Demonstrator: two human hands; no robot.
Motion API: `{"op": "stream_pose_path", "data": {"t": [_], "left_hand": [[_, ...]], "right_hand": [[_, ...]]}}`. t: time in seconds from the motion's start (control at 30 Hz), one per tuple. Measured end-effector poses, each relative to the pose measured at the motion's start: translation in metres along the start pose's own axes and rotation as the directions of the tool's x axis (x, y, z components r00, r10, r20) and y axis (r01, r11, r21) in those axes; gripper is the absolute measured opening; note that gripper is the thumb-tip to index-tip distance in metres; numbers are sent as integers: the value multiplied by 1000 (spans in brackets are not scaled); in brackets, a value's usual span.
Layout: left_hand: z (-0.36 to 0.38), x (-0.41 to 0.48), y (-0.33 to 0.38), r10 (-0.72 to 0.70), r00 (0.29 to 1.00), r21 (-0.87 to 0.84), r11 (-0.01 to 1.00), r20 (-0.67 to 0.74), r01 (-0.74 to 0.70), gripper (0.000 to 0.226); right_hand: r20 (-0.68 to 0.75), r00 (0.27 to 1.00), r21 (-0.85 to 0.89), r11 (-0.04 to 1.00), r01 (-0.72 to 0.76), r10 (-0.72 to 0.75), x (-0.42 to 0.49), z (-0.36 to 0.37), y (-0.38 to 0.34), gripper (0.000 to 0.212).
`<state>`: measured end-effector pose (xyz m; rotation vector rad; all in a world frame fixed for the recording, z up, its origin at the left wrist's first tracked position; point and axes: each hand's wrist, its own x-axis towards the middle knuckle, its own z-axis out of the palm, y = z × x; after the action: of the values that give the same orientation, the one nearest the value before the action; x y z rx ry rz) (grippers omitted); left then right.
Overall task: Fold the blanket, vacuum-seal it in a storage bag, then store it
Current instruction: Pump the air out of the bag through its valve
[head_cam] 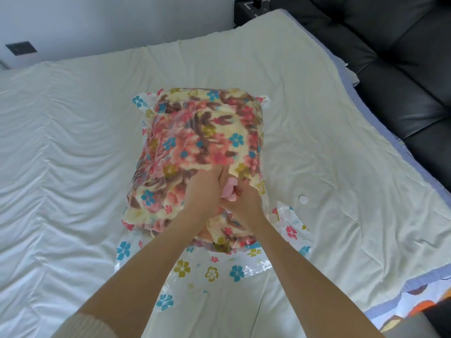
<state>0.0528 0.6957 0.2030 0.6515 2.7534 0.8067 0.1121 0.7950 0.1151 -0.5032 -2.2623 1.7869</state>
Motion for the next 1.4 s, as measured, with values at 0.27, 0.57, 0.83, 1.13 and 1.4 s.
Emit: {"op": "stream_pose_path", "data": {"t": [0.27,0.57,0.83,1.13,1.4], "left_hand": [[-27,-8,37,180,870,-296,892,-459,-341,39],[-51,-1,56,175,788,-370,809,-591,-457,39],[-11,2,13,88,972,-274,950,-219,-148,30],[16,3,0,-117,993,-253,960,28,121,35],[-32,9,58,139,880,-358,876,-454,-323,37]], "right_hand": [[-37,999,37,999,22,-21,1,-3,3,35],[-28,1000,41,999,-7,8,7,-5,0,42],[-21,1000,4,1000,-14,14,0,0,-6,30],[9,1000,-2,1000,-19,19,-1,-1,-3,27],[-50,998,2,999,-39,39,3,-10,-2,19]]}}
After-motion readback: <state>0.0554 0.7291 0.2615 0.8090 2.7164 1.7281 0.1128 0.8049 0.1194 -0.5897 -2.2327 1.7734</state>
